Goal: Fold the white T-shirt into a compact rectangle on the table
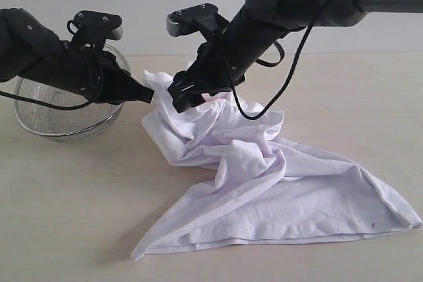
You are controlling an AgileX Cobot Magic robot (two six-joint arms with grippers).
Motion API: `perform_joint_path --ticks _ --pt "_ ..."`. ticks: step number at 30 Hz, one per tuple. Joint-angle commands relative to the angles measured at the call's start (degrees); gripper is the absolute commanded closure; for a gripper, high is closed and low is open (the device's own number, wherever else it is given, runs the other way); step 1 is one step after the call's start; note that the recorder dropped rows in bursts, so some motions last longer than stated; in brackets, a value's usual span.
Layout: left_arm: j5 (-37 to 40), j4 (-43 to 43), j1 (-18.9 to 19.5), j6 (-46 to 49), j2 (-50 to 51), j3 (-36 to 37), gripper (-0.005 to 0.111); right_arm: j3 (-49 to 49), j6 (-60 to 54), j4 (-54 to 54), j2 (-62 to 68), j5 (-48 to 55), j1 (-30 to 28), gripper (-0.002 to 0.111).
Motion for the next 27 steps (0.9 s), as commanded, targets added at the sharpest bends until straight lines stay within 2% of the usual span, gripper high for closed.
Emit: perform_joint_path --ticks 1,4,5,11,13,15,19,27 --pt "0.88 0.13 0.22 -1.03 0.04 -0.42 0.102 -0.3 1.56 -2.6 -0.16 -1.74 0.39 0.046" --pt "0.88 0.13 0.22 -1.03 0.04 -0.42 0.102 -0.3 1.56 -2.6 0.71 -2.94 0.39 0.062" --pt "0.88 0.13 0.22 -1.03 0.04 -0.42 0.102 -0.3 1.56 -2.6 1.13 -3.07 0.39 0.063" --pt "0.79 0.13 0.21 -1.03 0.04 -0.42 0.102 -0.3 1.67 -2.24 3.6 -3.35 0.39 0.058" --pt "0.79 0.13 0.21 -1.03 0.04 -0.42 0.102 -0.3 1.67 -2.12 3.78 -4.52 0.39 0.06" --pt "0.79 0.13 0.21 -1.03 0.04 -0.42 0.102 -0.3 1.57 -1.97 3.78 -5.3 0.39 0.072" --pt "0.79 0.13 0.21 -1.03 0.04 -0.42 0.102 -0.3 -0.31 -1.77 3.78 -6.19 0.39 0.108" --pt "0.79 0.13 0.21 -1.03 0.04 -0.42 0.102 -0.3 -1.02 -2.02 3.53 -9.27 0.39 0.108"
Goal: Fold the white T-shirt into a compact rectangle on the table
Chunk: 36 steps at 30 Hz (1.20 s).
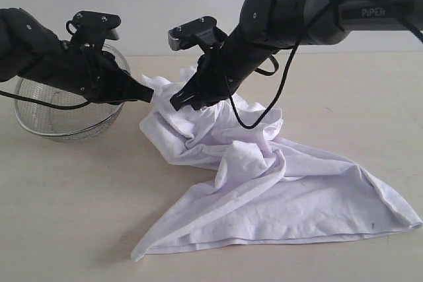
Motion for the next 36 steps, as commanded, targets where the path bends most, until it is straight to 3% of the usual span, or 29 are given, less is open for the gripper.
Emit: perform_joint_path --ticks 1,6,14,17,21,23,26,31,33,36 --pt "0.45 0.13 0.05 -0.43 0.04 -0.42 0.102 -0.3 -0.62 -0.36 -0.77 -3.07 0.13 0.108" --pt "0.72 0.13 0.05 -0.43 0.04 -0.42 0.102 -0.39 -0.18 -0.74 -3.67 -4.56 -1.33 0.108" --pt "1.01 0.13 -0.6 -0.32 1.23 -0.74 0.102 -0.39 2.18 -1.53 -5.96 -4.42 -9.6 0.108" --pt "0.99 0.13 -1.37 -0.13 1.86 -1.45 0.102 -0.39 1.6 -1.41 -5.96 0.72 -12.07 0.108" --pt "-0.27 0.13 -1.4 -0.13 2.54 -2.24 0.102 -0.39 -10.5 2.5 -5.96 12.11 -10.46 0.108" --pt "-0.55 0.13 -1.28 -0.3 2.54 -2.24 0.102 -0.39 -13.84 5.99 -5.96 12.24 -8.92 0.108" --pt "-0.22 0.13 -1.18 -0.36 2.43 -2.24 0.102 -0.39 -16.4 9.41 -5.96 8.66 -6.48 0.096" --pt "-0.06 0.13 -0.87 -0.36 2.43 -2.24 0.102 -0.39 -15.85 9.52 -5.96 2.11 -1.75 0.048" --pt "0.32 0.13 -0.55 -0.36 2.43 -2.24 0.102 -0.39 -14.95 9.36 -5.44 -1.45 -0.5 0.05" --pt "0.45 0.13 -0.55 -0.36 2.43 -2.24 0.102 -0.39 -14.66 9.46 -4.57 -4.27 0.51 0.069"
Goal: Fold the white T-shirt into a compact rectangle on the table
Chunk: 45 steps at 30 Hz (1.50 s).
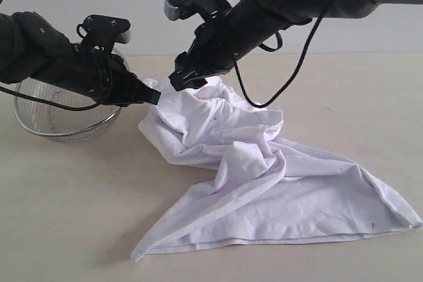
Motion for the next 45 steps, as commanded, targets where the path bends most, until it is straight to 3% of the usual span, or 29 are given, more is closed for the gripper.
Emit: perform_joint_path --ticks 1,3,8,12,16,21,31,35,45 --pt "0.42 0.13 0.24 -0.36 -0.06 -0.34 0.102 -0.29 0.39 0.22 1.06 -4.55 1.17 0.074" --pt "0.42 0.13 0.24 -0.36 -0.06 -0.34 0.102 -0.29 0.39 0.23 1.93 -4.65 1.17 0.077" --pt "0.42 0.13 0.24 -0.36 -0.06 -0.34 0.102 -0.29 0.49 -0.05 3.79 -4.65 1.17 0.052" --pt "0.42 0.13 0.24 -0.36 -0.06 -0.34 0.102 -0.29 1.32 0.07 4.77 -5.27 1.17 0.049" --pt "0.28 0.13 0.24 -0.36 -0.06 -0.34 0.102 -0.29 1.32 0.17 6.16 -5.66 1.17 0.065" --pt "0.17 0.13 0.24 -0.36 -0.06 -0.34 0.102 -0.29 1.32 -0.05 6.38 -5.69 1.17 0.108" --pt "0.17 0.13 0.24 -0.36 -0.06 -0.34 0.102 -0.29 4.02 -8.17 -1.37 -7.11 -0.86 0.108" --pt "0.17 -0.2 0.24 -0.36 -0.06 -0.34 0.102 -0.29 9.93 -12.39 -1.91 -5.99 -6.2 0.108" --pt "0.01 -0.42 -0.57 -0.36 -0.06 -0.34 0.102 -0.29 9.8 -12.08 0.39 -6.79 -17.38 0.108"
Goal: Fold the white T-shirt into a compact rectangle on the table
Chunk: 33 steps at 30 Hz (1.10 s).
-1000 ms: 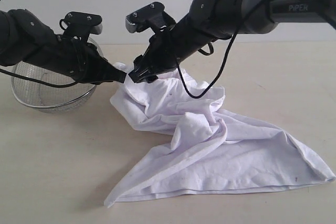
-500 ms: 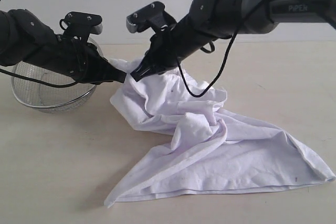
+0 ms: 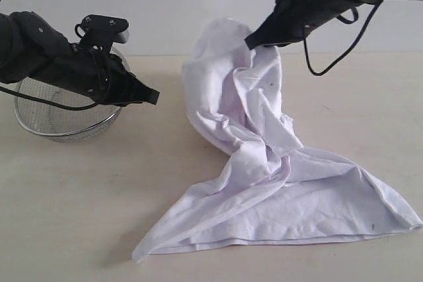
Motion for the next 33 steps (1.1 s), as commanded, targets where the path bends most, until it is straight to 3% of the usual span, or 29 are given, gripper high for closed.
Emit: perform_joint_path --ticks 1,15,22,26,27,29,30,31,32,33 --pt "-0.09 -0.42 -0.88 -0.36 -0.06 -0.34 0.102 -0.17 0.11 -0.59 0.83 -0.51 -3.48 0.108" --pt "0.03 -0.42 -2.1 -0.36 -0.06 -0.43 0.102 -0.17 1.04 -1.71 1.65 0.83 -10.92 0.108" --pt "1.43 -0.42 -2.1 -0.36 -0.06 -0.43 0.102 -0.17 2.47 -5.26 3.6 1.92 -18.02 0.108" --pt "1.42 -0.31 -2.1 0.5 -0.06 -0.8 0.102 -0.17 2.47 -4.98 4.92 2.54 -18.45 0.108" --pt "1.58 -0.31 -2.1 0.73 -0.06 -0.93 0.102 -0.17 2.59 -4.3 4.49 3.05 -18.45 0.106" --pt "1.59 -0.31 -2.1 1.13 -0.06 -0.93 0.102 -0.17 3.08 -3.36 2.27 7.4 -18.45 0.085" --pt "1.34 -0.31 -2.1 1.23 -0.06 -0.93 0.102 -0.17 6.16 -3.35 0.48 12.86 -18.45 0.064" --pt "1.22 -0.31 -2.1 1.35 -0.06 -0.93 0.102 -0.17 9.98 -3.07 -0.67 18.17 -18.45 0.052" --pt "1.22 -0.31 -2.1 1.35 -0.06 -0.93 0.102 -0.17 15.45 -1.96 -1.52 24.58 -18.35 0.045" --pt "1.1 -0.31 -2.1 1.35 -0.06 -0.93 0.102 -0.17 18.24 -1.31 -1.62 28.3 -17.82 0.047"
